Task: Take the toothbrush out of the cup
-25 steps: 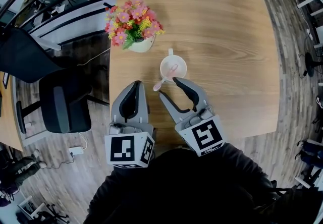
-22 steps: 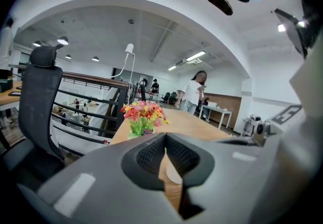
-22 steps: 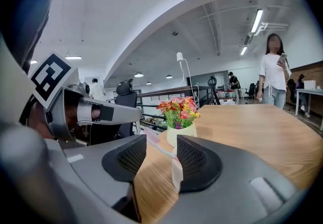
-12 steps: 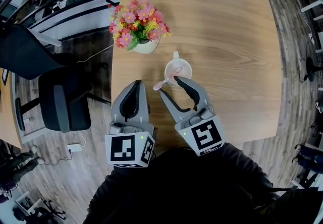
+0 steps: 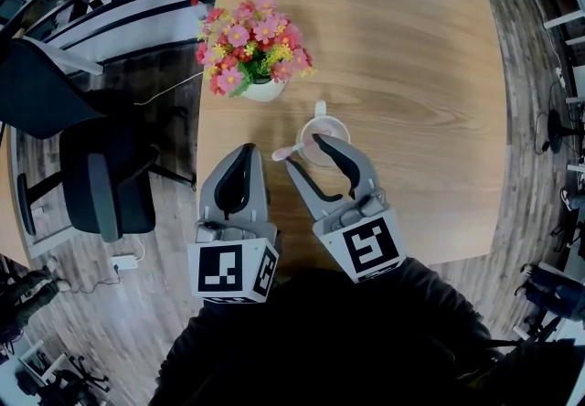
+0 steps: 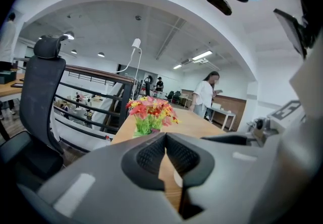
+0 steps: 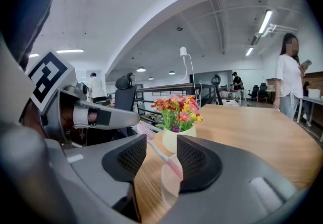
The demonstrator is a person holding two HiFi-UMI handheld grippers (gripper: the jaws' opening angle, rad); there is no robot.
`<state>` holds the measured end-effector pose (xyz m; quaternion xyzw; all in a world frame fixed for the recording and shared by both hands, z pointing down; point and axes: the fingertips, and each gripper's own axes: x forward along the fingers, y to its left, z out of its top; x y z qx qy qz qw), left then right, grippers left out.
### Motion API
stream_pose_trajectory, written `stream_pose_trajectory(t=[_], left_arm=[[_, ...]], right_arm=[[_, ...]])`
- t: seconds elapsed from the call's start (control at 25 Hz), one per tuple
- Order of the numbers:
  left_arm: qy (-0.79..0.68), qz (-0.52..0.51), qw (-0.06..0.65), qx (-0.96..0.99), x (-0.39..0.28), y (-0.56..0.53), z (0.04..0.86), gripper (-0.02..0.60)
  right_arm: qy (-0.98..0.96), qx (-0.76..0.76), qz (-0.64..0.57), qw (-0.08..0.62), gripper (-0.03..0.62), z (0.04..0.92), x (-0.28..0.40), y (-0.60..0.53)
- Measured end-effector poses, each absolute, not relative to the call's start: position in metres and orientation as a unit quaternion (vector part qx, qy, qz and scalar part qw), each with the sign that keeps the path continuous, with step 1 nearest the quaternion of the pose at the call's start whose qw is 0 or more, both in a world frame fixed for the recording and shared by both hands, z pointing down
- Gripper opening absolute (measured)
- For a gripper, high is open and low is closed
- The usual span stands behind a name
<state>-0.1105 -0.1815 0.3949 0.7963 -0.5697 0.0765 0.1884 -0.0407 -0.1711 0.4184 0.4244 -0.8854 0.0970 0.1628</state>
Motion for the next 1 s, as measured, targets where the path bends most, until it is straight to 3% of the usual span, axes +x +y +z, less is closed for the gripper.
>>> stream_pose_trajectory(t=[1.0], left_arm=[[-0.577,0.057,0.227,0.783,-0.119,-0.203,0.406,0.008]], right_arm=[[-0.882,0.396,0.071,0.246,0.17,0.426,-0.051,-0.192]])
